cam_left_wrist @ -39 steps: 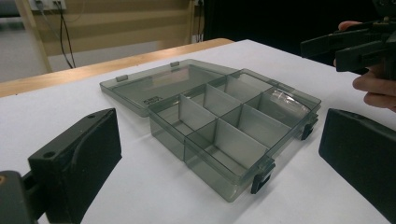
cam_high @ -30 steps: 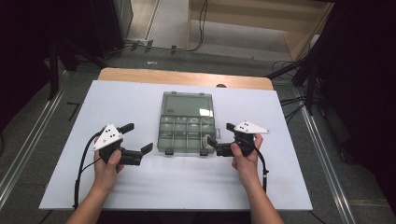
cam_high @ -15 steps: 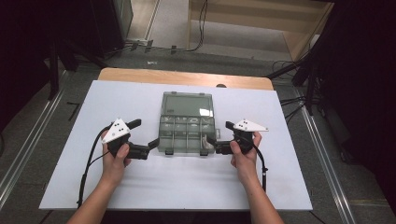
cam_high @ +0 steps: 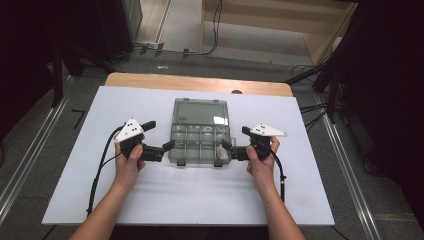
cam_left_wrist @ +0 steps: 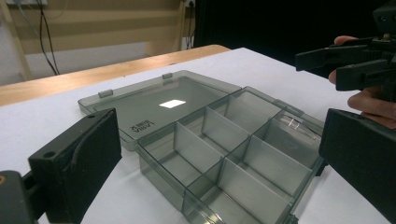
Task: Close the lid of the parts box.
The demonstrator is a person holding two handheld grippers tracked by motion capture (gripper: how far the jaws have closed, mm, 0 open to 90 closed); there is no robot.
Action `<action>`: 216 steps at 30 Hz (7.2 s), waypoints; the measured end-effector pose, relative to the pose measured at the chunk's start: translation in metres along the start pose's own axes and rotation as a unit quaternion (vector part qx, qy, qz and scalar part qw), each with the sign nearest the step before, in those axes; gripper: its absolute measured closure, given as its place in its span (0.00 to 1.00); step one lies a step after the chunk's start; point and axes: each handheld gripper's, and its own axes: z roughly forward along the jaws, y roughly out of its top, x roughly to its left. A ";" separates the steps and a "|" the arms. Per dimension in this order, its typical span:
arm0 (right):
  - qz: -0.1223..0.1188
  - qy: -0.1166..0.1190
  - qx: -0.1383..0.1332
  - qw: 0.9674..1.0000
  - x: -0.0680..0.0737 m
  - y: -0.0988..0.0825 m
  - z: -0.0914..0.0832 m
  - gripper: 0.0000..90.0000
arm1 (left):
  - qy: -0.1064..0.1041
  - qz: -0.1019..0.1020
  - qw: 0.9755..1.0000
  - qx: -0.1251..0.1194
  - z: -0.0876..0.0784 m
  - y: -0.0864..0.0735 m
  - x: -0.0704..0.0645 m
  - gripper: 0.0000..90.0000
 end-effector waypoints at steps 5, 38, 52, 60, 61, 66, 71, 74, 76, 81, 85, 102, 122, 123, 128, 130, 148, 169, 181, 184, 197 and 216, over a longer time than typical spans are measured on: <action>0.001 0.002 -0.001 1.000 -0.004 0.004 0.004 0.00 | -0.001 -0.005 1.000 -0.002 0.006 0.002 0.005 0.00; 0.051 0.022 0.001 0.998 -0.037 0.030 0.034 0.00 | 0.017 -0.071 0.997 0.033 0.053 0.022 0.046 0.01; 0.111 0.057 0.014 0.992 -0.052 0.036 0.055 0.07 | 0.049 -0.142 0.986 0.067 0.070 0.018 0.068 0.30; 0.127 0.039 0.039 0.990 -0.058 0.032 0.066 0.18 | 0.051 -0.167 0.981 0.081 0.080 0.009 0.072 0.42; 0.127 0.035 0.040 0.990 -0.059 0.031 0.068 0.21 | 0.050 -0.168 0.981 0.084 0.081 0.009 0.072 0.42; 0.134 0.004 0.057 0.989 -0.064 0.027 0.073 0.30 | 0.058 -0.175 0.977 0.109 0.090 0.005 0.071 0.46; 0.140 0.003 0.074 0.987 -0.067 0.023 0.081 0.36 | 0.061 -0.181 0.974 0.119 0.096 0.003 0.070 0.46; 0.148 0.008 0.078 0.986 -0.068 0.023 0.085 0.38 | 0.060 -0.179 0.974 0.123 0.099 0.003 0.068 0.46; 0.149 0.010 0.081 0.985 -0.067 0.023 0.087 0.39 | 0.062 -0.178 0.974 0.126 0.101 0.003 0.067 0.46; 0.157 0.001 0.084 0.984 -0.069 0.023 0.091 0.43 | 0.067 -0.177 0.973 0.132 0.106 0.002 0.065 0.46; 0.164 0.000 0.090 0.982 -0.070 0.020 0.094 0.44 | 0.069 -0.182 0.971 0.139 0.108 0.000 0.067 0.46; 0.181 0.005 0.117 0.977 -0.072 0.015 0.101 0.52 | 0.068 -0.215 0.961 0.160 0.117 -0.004 0.070 0.46; 0.095 -0.036 0.041 0.994 -0.062 0.021 0.076 0.86 | 0.069 -0.145 0.982 0.096 0.090 0.007 0.068 0.85; 0.092 -0.038 0.041 0.994 -0.062 0.021 0.074 0.91 | 0.072 -0.140 0.983 0.094 0.088 0.006 0.068 0.87; 0.065 -0.044 0.039 0.996 -0.059 0.021 0.071 0.92 | 0.076 -0.136 0.983 0.093 0.086 0.008 0.069 0.88; 0.058 -0.047 0.034 0.997 -0.059 0.020 0.070 0.92 | 0.078 -0.131 0.984 0.092 0.087 0.011 0.069 0.87; 0.056 -0.060 0.009 0.997 -0.058 0.024 0.066 0.80 | 0.091 -0.109 0.989 0.046 0.086 0.028 0.065 0.93; 0.066 -0.065 -0.003 0.996 -0.056 0.063 0.064 0.92 | 0.087 -0.105 0.990 0.037 0.083 0.027 0.063 0.92; 0.039 -0.073 -0.012 0.997 -0.051 0.060 0.059 0.92 | 0.048 -0.106 0.993 0.009 0.060 0.039 0.065 0.87; 0.032 -0.074 -0.016 0.997 -0.050 0.059 0.058 0.92 | 0.051 -0.108 0.993 0.006 0.057 0.042 0.067 0.93; 0.007 -0.076 -0.034 0.997 -0.046 0.053 0.054 0.92 | 0.051 -0.159 0.985 0.045 0.070 0.040 0.089 1.00; -0.015 -0.075 -0.052 0.996 -0.042 0.047 0.049 0.92 | 0.012 -0.199 0.977 0.081 0.093 0.044 0.095 1.00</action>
